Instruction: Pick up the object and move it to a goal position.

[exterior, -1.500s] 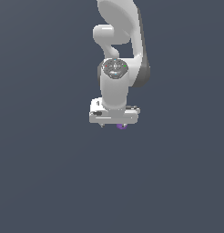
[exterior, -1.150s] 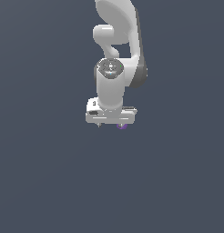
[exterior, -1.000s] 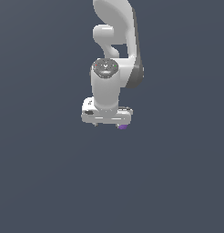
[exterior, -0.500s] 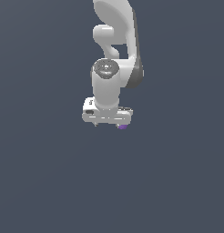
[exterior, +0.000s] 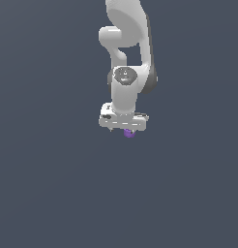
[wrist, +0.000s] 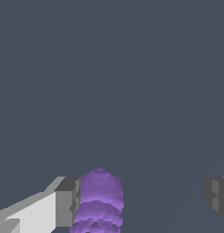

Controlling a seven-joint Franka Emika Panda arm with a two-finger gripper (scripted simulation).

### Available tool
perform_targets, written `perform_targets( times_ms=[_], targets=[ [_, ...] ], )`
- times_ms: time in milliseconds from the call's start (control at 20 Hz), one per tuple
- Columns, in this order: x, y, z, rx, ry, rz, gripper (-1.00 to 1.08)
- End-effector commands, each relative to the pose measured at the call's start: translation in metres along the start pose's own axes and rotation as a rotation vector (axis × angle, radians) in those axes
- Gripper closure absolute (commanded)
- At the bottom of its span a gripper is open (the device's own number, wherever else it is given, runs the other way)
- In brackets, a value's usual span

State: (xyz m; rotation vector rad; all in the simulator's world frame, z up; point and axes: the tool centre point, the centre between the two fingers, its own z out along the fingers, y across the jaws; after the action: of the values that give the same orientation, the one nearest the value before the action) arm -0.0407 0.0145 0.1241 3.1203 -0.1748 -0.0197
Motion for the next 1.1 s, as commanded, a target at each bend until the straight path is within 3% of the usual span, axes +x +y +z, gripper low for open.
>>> perform_targets(
  times_ms=[0,500,1050],
  targets=[
    [-0.015,-0.011,0.010,0.005,0.003,0.017,-0.92],
    [-0.055,-0.035,0.032,0.016,0.010,0.061,-0.92],
    [-0.059,-0.038,0.042,0.017,0.010,0.065,-0.92]
  ],
)
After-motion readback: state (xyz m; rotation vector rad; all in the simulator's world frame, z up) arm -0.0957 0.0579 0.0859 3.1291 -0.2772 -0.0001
